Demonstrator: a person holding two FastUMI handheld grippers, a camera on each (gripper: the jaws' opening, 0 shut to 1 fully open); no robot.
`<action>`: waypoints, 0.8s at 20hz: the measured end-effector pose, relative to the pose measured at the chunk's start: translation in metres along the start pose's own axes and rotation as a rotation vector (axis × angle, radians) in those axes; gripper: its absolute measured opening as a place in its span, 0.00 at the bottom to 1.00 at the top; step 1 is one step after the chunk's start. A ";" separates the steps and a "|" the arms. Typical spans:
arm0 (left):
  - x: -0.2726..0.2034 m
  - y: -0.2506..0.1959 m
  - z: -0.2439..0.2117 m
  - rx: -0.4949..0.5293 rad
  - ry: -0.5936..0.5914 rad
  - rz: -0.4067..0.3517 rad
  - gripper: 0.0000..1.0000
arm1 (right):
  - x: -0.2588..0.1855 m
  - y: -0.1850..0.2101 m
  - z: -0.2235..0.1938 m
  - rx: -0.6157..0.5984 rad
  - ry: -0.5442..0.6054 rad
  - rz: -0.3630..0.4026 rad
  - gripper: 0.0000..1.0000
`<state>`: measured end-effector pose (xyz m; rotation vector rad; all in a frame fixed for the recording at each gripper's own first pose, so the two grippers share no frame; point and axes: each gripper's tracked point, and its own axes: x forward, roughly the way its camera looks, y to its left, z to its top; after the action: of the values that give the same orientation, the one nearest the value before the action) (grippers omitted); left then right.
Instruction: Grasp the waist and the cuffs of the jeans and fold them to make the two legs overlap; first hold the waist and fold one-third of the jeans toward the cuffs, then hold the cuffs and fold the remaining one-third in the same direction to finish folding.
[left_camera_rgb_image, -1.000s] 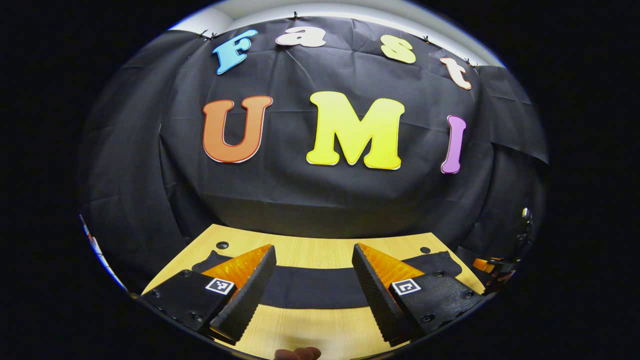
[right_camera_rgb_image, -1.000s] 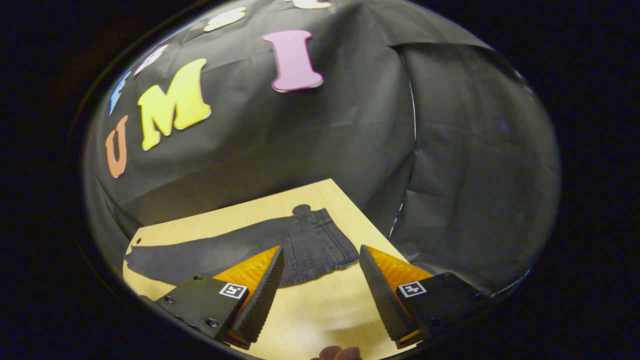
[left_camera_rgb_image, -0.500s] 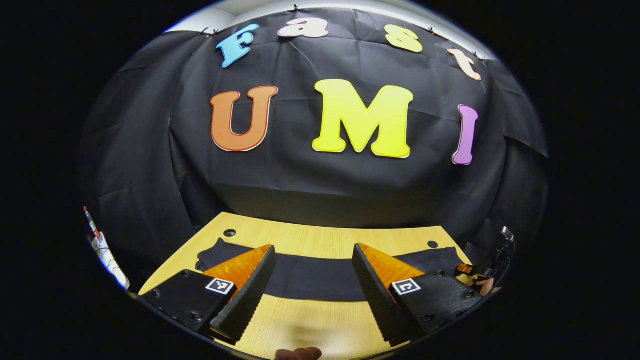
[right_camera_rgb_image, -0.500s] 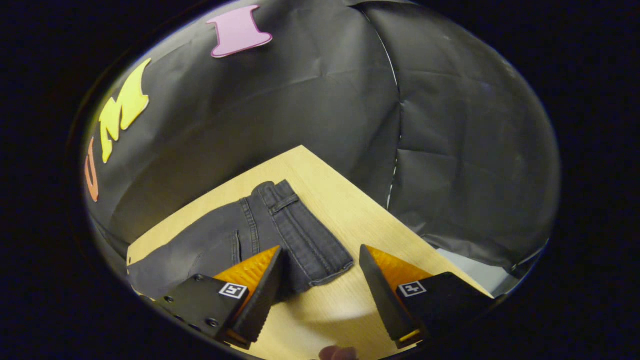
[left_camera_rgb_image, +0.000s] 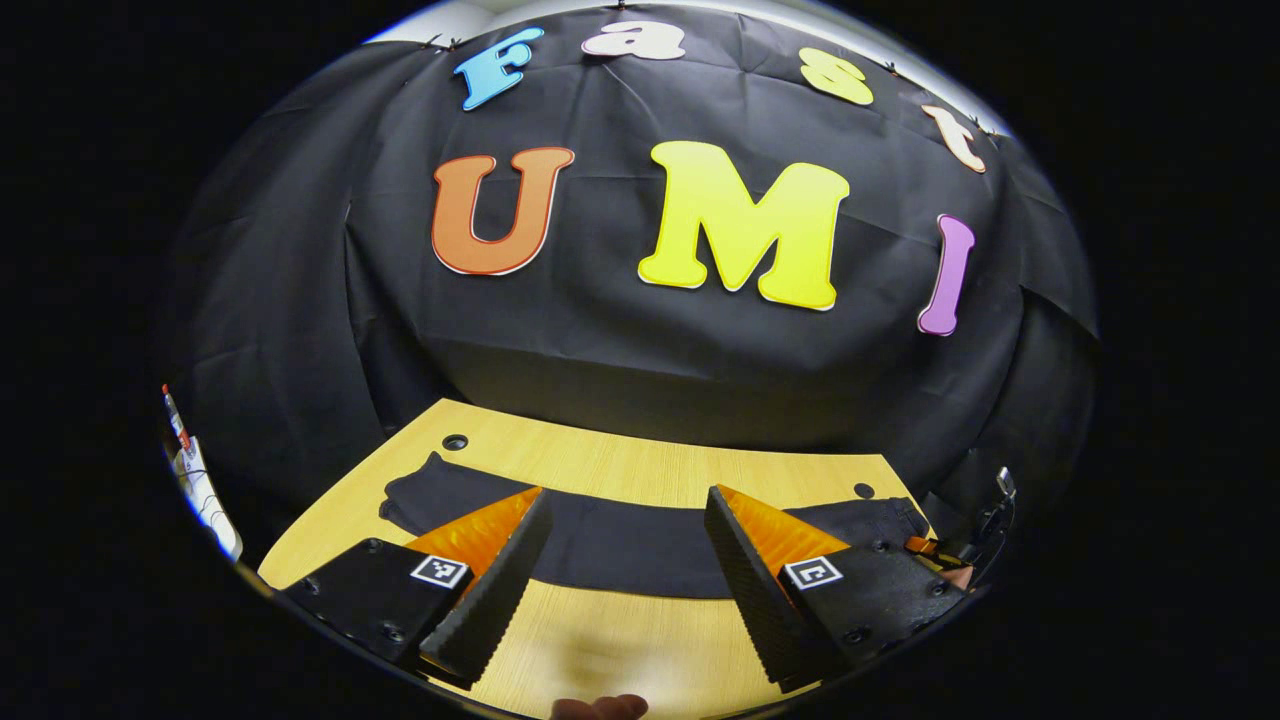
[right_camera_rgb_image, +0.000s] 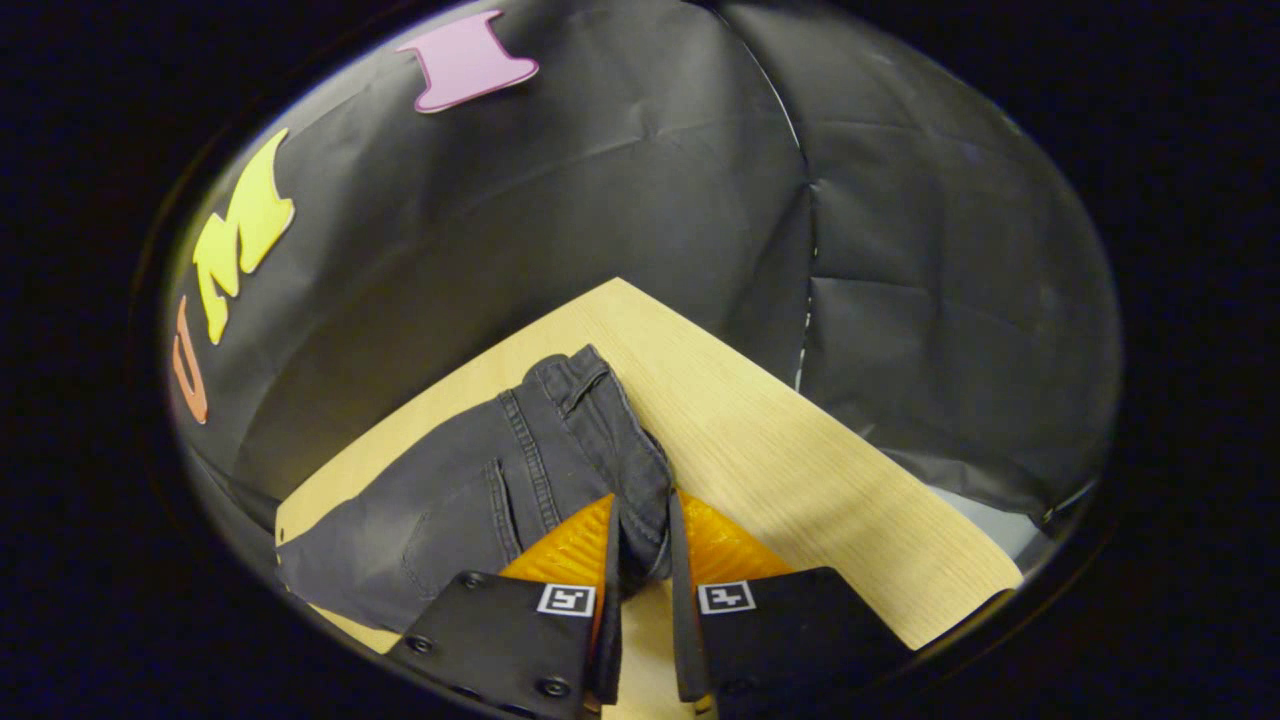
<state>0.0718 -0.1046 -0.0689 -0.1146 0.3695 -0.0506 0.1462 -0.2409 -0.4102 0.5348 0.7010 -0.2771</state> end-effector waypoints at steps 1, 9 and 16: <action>-0.001 0.003 0.001 -0.002 -0.005 -0.003 0.99 | -0.004 0.005 0.000 0.001 0.010 -0.006 0.07; -0.014 0.047 -0.005 -0.110 -0.044 -0.021 0.99 | -0.105 0.082 0.042 -0.117 -0.129 0.067 0.14; -0.029 0.123 -0.015 -0.169 -0.075 -0.016 0.98 | -0.206 0.244 0.051 -0.297 -0.271 0.201 0.10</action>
<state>0.0431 0.0181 -0.0879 -0.2858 0.2971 -0.0309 0.1232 -0.0526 -0.1486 0.2741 0.4108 -0.0522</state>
